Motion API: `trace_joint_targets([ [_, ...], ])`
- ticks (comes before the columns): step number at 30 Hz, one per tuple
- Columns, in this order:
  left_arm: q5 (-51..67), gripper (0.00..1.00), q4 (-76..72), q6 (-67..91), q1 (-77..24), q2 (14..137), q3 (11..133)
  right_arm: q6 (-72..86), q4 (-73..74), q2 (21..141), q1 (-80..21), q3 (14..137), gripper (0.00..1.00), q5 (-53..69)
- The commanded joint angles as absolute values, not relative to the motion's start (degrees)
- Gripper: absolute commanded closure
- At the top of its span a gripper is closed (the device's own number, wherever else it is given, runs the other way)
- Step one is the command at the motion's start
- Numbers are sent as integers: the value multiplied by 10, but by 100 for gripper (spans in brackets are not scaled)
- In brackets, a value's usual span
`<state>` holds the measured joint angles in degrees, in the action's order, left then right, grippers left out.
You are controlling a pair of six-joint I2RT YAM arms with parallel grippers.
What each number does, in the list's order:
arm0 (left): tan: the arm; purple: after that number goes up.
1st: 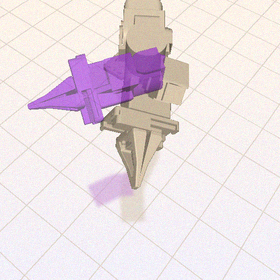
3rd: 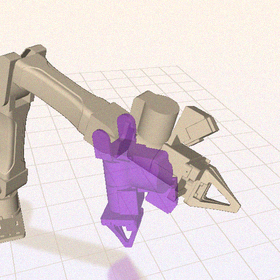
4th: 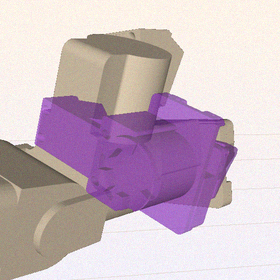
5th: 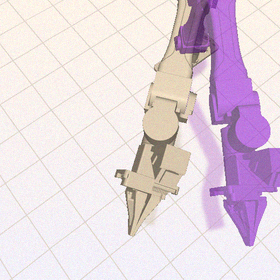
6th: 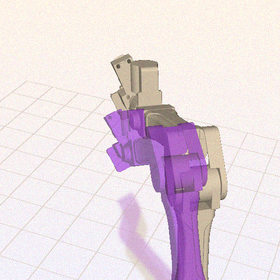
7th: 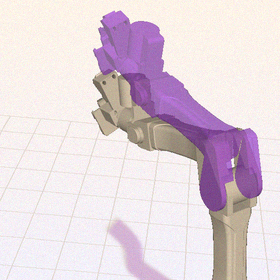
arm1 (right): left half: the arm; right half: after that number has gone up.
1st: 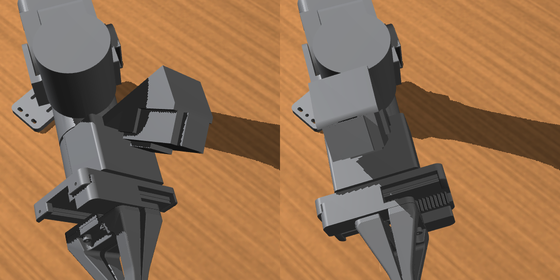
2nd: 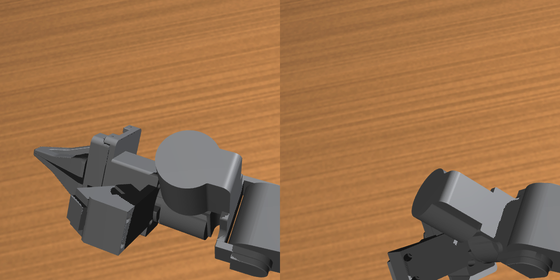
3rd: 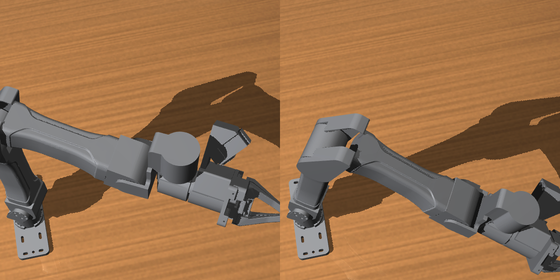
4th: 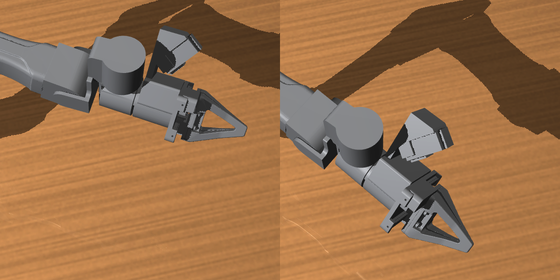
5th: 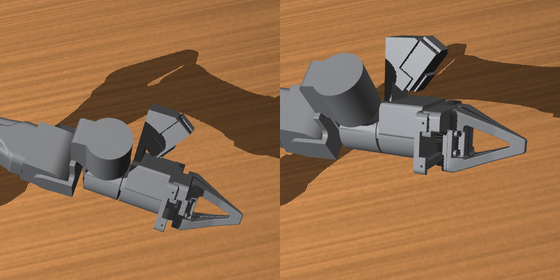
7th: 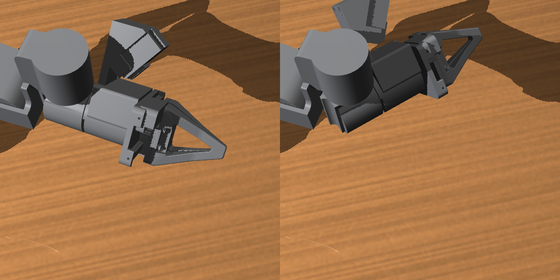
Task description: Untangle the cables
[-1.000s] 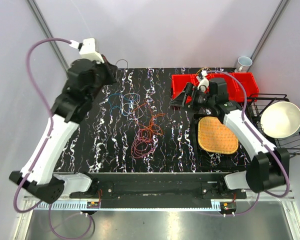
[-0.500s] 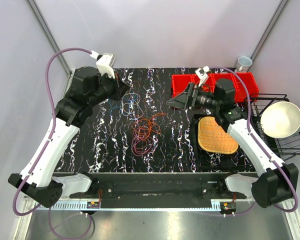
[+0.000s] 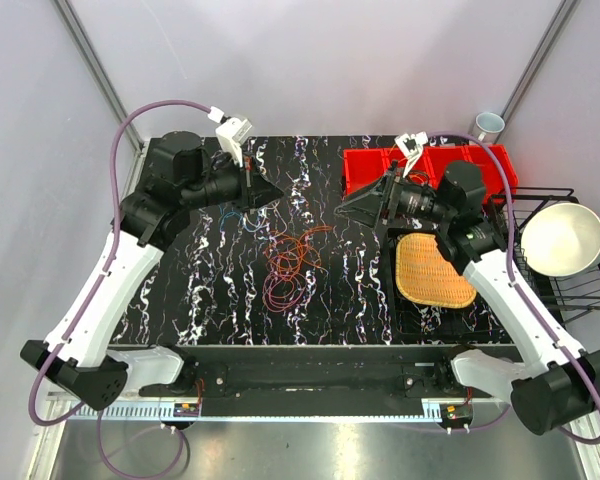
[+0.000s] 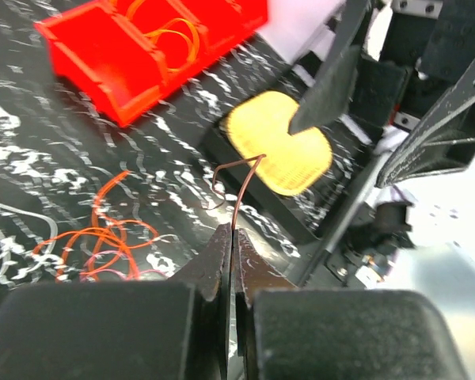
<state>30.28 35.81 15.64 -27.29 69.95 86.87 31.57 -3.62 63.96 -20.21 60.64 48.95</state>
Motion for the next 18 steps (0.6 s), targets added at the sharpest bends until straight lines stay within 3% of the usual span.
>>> trace_joint_targets([
  [1,385,100,316,177,-272,711,869,259,-35,629,-218,648,13,479],
  [11,440,100,279,212,-278,720,846,191,31,649,-270,691,14,430],
  [18,446,100,265,223,-288,723,832,171,47,675,-307,708,22,389],
])
